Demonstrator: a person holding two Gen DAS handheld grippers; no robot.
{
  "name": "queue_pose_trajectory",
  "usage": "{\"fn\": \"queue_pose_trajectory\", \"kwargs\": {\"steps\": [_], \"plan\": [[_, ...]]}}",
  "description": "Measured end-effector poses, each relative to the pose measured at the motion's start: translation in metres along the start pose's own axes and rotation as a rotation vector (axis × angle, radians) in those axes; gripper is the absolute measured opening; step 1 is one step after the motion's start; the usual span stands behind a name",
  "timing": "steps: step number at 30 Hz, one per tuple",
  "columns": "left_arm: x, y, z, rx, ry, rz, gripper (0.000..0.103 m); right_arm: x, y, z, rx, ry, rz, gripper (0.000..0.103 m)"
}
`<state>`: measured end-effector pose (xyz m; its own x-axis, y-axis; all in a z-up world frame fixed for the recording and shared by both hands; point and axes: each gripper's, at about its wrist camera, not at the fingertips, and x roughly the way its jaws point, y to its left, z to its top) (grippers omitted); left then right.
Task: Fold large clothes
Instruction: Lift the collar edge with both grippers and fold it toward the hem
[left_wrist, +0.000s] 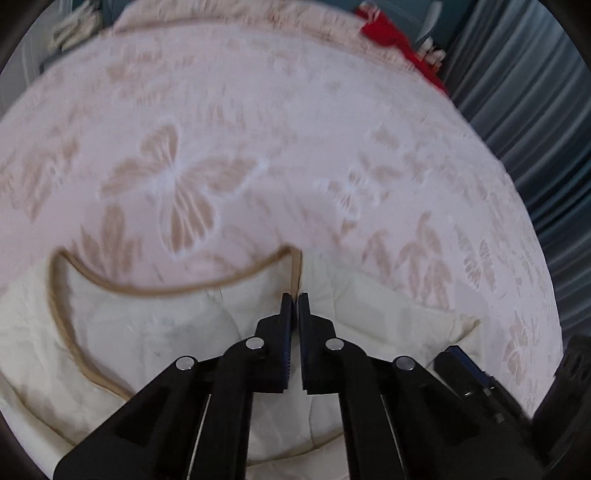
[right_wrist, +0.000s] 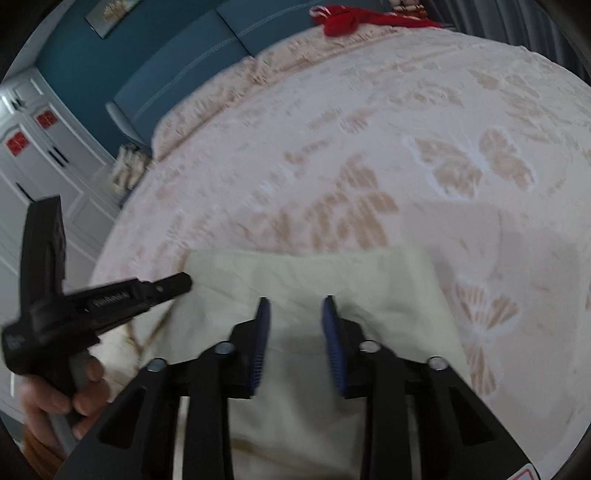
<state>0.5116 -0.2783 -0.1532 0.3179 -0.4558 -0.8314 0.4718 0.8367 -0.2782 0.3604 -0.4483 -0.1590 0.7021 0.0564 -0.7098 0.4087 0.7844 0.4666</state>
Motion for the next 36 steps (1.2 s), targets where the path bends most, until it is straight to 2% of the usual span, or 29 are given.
{"fn": "queue_pose_trajectory", "kwargs": {"steps": [2, 3, 5, 7, 14, 16, 17, 19, 20, 21, 22, 23, 25, 27, 30, 31, 33, 36], "plan": [[-0.005, 0.002, -0.001, -0.006, -0.037, -0.003, 0.002, 0.002, 0.005, 0.005, -0.021, 0.005, -0.029, 0.019], [-0.004, 0.004, -0.003, -0.009, -0.042, 0.005, 0.002, 0.012, 0.005, 0.006, -0.036, 0.031, -0.07, 0.018], [0.01, 0.007, -0.008, -0.003, -0.031, 0.036, 0.002, 0.03, -0.003, 0.001, -0.025, 0.084, -0.119, 0.005], [0.024, 0.013, -0.014, -0.023, -0.018, 0.035, 0.002, 0.035, -0.013, -0.003, 0.004, 0.072, -0.123, 0.0], [0.03, 0.016, -0.024, -0.01, -0.084, 0.042, 0.003, 0.045, -0.011, -0.009, -0.049, 0.035, -0.172, 0.0], [0.022, 0.016, -0.025, -0.011, -0.105, 0.051, 0.007, 0.044, -0.011, -0.007, -0.041, 0.035, -0.163, 0.0], [0.009, 0.018, -0.028, -0.018, -0.126, 0.08, 0.012, 0.042, -0.013, -0.006, -0.028, 0.041, -0.148, 0.0], [-0.021, 0.025, -0.032, -0.016, -0.177, 0.101, 0.012, 0.03, -0.014, 0.001, 0.004, 0.062, -0.149, 0.0], [-0.045, 0.036, -0.032, -0.003, -0.218, 0.08, 0.013, 0.017, -0.008, 0.005, -0.002, 0.041, -0.199, 0.003], [-0.058, 0.044, -0.032, 0.006, -0.237, 0.087, 0.017, 0.005, 0.0, 0.006, -0.017, 0.004, -0.215, 0.012], [-0.068, 0.056, -0.029, 0.021, -0.242, 0.121, 0.018, -0.011, 0.016, 0.01, -0.044, -0.039, -0.199, 0.013], [-0.072, 0.072, -0.023, 0.044, -0.219, 0.186, 0.018, -0.018, 0.037, 0.013, -0.077, -0.045, -0.142, 0.012], [-0.061, 0.095, -0.016, 0.053, -0.15, 0.278, 0.016, -0.01, 0.077, 0.014, -0.15, 0.001, -0.074, 0.012], [-0.044, 0.119, -0.015, 0.012, -0.067, 0.301, 0.014, 0.019, 0.123, 0.005, -0.226, 0.085, 0.011, 0.011], [-0.028, 0.125, -0.021, 0.018, -0.035, 0.305, 0.014, 0.061, 0.166, -0.015, -0.356, 0.165, -0.007, 0.01], [-0.025, 0.125, -0.024, 0.036, -0.032, 0.314, 0.014, 0.082, 0.175, -0.024, -0.394, 0.215, -0.018, 0.01], [-0.018, 0.12, -0.029, 0.076, -0.043, 0.341, 0.014, 0.107, 0.176, -0.036, -0.435, 0.275, -0.078, 0.002], [-0.015, 0.123, -0.033, 0.088, -0.07, 0.346, 0.016, 0.107, 0.158, -0.036, -0.451, 0.231, -0.129, 0.0]]}}
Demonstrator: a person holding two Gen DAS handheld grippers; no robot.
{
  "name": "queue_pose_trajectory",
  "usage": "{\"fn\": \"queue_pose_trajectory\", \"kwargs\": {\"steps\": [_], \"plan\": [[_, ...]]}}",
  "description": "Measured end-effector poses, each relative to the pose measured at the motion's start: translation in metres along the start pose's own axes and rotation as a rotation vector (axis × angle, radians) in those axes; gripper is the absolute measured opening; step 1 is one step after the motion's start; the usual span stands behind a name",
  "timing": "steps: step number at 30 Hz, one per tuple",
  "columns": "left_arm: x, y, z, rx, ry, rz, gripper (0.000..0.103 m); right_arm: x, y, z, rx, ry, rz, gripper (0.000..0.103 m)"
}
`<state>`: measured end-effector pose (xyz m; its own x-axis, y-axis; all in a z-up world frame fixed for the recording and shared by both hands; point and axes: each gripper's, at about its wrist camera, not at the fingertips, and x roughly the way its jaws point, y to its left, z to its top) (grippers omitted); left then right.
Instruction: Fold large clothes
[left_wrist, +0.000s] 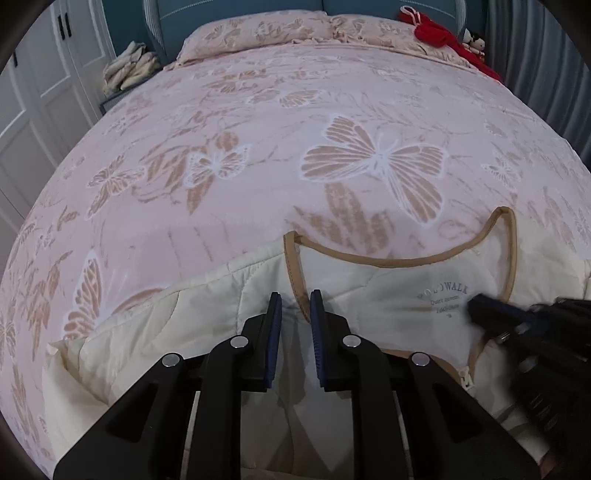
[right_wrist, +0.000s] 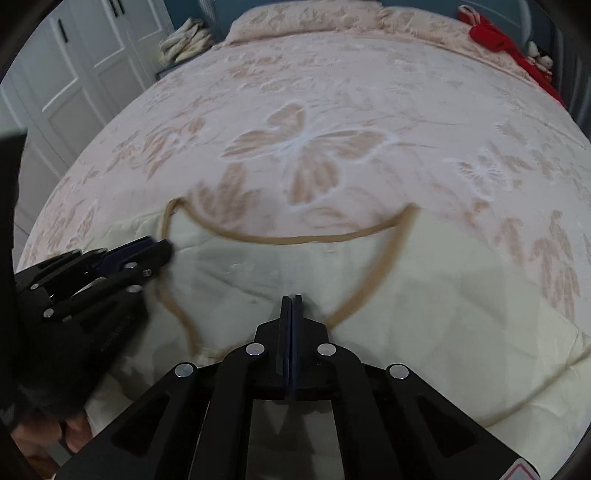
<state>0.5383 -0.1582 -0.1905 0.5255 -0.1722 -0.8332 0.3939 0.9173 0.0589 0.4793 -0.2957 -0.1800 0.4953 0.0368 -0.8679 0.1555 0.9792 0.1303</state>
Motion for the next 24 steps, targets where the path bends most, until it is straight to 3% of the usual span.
{"fn": "queue_pose_trajectory", "kwargs": {"steps": [2, 5, 10, 15, 24], "plan": [[0.002, 0.003, -0.002, -0.021, -0.013, -0.005, 0.017, -0.003, -0.016, -0.002, 0.031, -0.024, -0.034, 0.0], [0.002, 0.007, -0.004, -0.051, -0.036, -0.01, 0.017, -0.002, -0.032, -0.007, 0.079, -0.043, -0.005, 0.0], [0.005, 0.003, -0.007, -0.037, -0.061, 0.016, 0.017, 0.005, -0.015, -0.012, 0.012, -0.099, -0.106, 0.0], [0.007, -0.004, -0.009, -0.01, -0.08, 0.058, 0.017, 0.011, -0.023, -0.01, 0.034, -0.099, -0.073, 0.0], [0.008, -0.01, -0.012, 0.018, -0.108, 0.106, 0.016, 0.012, -0.011, -0.015, -0.014, -0.13, -0.136, 0.0]]}}
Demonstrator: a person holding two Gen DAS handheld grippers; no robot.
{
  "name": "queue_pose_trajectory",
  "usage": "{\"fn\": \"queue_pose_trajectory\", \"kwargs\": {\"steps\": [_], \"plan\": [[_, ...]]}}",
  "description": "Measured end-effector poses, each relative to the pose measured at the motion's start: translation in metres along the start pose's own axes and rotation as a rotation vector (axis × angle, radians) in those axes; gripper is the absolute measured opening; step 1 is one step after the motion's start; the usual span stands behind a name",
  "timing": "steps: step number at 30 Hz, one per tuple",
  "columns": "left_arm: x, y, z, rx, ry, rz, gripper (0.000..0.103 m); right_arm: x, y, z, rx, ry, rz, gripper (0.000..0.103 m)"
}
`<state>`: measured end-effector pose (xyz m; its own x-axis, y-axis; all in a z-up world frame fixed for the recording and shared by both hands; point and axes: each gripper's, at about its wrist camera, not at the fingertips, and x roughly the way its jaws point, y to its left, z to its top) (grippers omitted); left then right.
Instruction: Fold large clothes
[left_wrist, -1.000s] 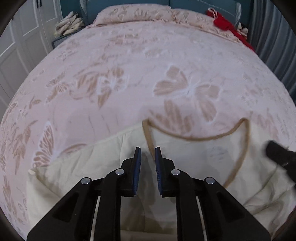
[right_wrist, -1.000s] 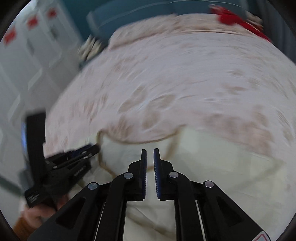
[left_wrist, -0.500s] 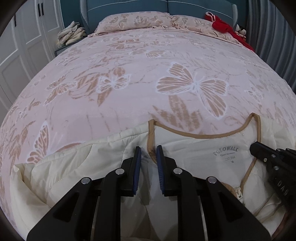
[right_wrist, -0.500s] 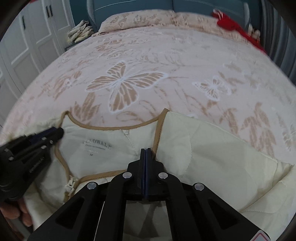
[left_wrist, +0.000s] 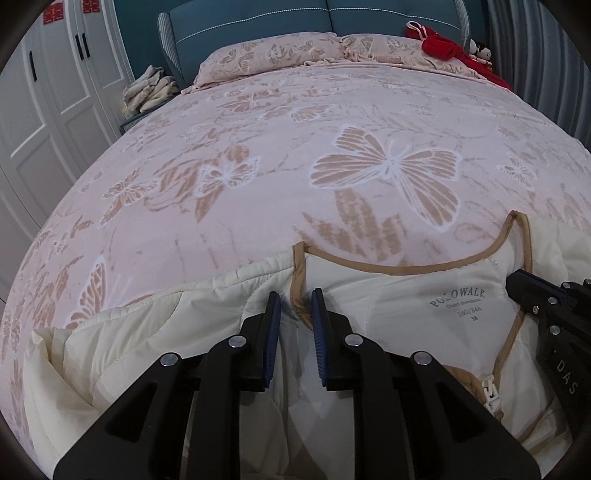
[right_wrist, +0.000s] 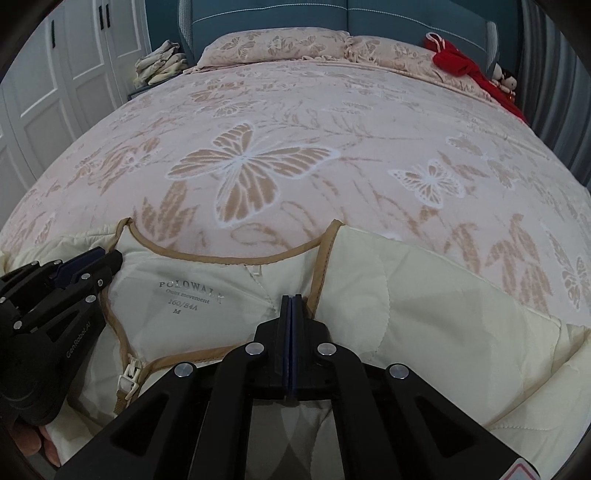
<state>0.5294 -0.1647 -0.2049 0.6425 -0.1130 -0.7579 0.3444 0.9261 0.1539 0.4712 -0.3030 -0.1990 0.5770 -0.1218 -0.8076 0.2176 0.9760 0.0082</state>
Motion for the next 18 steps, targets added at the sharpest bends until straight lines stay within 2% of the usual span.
{"fn": "queue_pose_trajectory", "kwargs": {"steps": [6, 10, 11, 13, 14, 15, 17, 18], "plan": [[0.0, -0.006, 0.0, 0.025, -0.011, 0.037, 0.016, 0.002, 0.002, 0.001, -0.008, -0.01, -0.009, 0.0], [-0.003, -0.012, 0.001, 0.053, -0.012, 0.082, 0.017, 0.0, -0.003, 0.001, 0.023, -0.029, 0.016, 0.0], [-0.006, -0.014, 0.001, 0.064, -0.01, 0.11, 0.022, -0.002, -0.005, 0.002, 0.033, -0.033, 0.026, 0.0], [-0.017, -0.014, 0.001, 0.069, 0.002, 0.163, 0.04, -0.013, -0.01, 0.002, 0.059, -0.029, 0.036, 0.0], [-0.028, -0.009, 0.0, 0.048, 0.008, 0.173, 0.06, -0.023, -0.012, 0.003, 0.074, -0.028, 0.034, 0.0], [-0.049, 0.002, -0.002, -0.012, 0.001, 0.142, 0.071, -0.048, -0.016, 0.001, 0.109, -0.047, 0.046, 0.007], [-0.091, 0.024, -0.013, -0.1, -0.034, 0.047, 0.078, -0.094, -0.021, -0.009, 0.139, -0.11, 0.095, 0.036], [-0.114, 0.035, -0.023, -0.116, -0.025, 0.024, 0.085, -0.129, -0.025, -0.021, 0.136, -0.138, 0.134, 0.044]]}}
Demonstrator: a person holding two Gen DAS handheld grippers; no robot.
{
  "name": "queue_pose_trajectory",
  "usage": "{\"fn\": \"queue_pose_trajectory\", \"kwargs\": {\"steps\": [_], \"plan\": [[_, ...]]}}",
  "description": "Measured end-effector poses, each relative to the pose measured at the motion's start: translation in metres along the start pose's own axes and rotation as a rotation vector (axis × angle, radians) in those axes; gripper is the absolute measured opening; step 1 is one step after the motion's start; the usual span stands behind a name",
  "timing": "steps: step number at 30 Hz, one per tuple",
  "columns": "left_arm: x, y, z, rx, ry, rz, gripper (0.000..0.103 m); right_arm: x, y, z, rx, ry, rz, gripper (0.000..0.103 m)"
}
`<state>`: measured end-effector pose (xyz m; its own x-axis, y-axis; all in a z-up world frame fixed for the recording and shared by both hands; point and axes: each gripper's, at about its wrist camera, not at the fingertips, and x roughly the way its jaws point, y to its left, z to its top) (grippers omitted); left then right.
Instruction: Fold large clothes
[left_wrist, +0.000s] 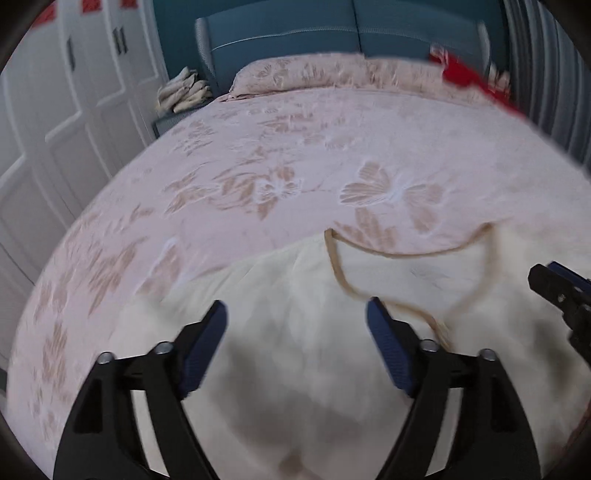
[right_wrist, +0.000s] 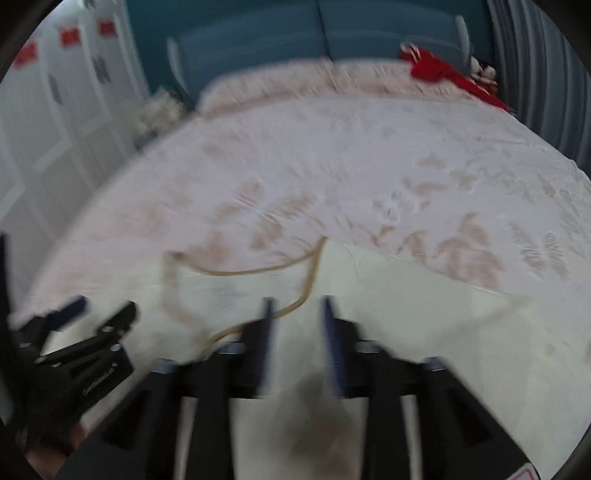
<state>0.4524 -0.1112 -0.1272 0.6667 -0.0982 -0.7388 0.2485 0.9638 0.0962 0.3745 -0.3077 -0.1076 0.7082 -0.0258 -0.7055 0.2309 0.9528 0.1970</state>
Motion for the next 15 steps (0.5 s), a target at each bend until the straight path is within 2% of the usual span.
{"fn": "queue_pose_trajectory", "kwargs": {"steps": [1, 4, 7, 9, 11, 15], "plan": [[-0.021, 0.011, -0.009, -0.003, 0.018, -0.004, 0.087, -0.022, -0.001, -0.007, -0.003, -0.01, 0.01, 0.054], [-0.075, 0.048, -0.047, -0.001, 0.089, -0.017, 0.089, -0.106, -0.015, -0.051, 0.007, -0.006, 0.001, 0.065], [-0.119, 0.099, -0.1, -0.083, 0.173, -0.067, 0.093, -0.178, -0.047, -0.113, 0.057, 0.06, -0.042, 0.069], [-0.141, 0.139, -0.15, -0.166, 0.275, -0.102, 0.093, -0.215, -0.069, -0.154, 0.106, 0.106, -0.082, 0.07], [-0.157, 0.171, -0.195, -0.256, 0.347, -0.131, 0.093, -0.252, -0.097, -0.202, 0.201, 0.162, -0.11, 0.071], [-0.182, 0.21, -0.267, -0.417, 0.424, -0.165, 0.093, -0.292, -0.148, -0.288, 0.488, 0.257, -0.071, 0.072]]}}
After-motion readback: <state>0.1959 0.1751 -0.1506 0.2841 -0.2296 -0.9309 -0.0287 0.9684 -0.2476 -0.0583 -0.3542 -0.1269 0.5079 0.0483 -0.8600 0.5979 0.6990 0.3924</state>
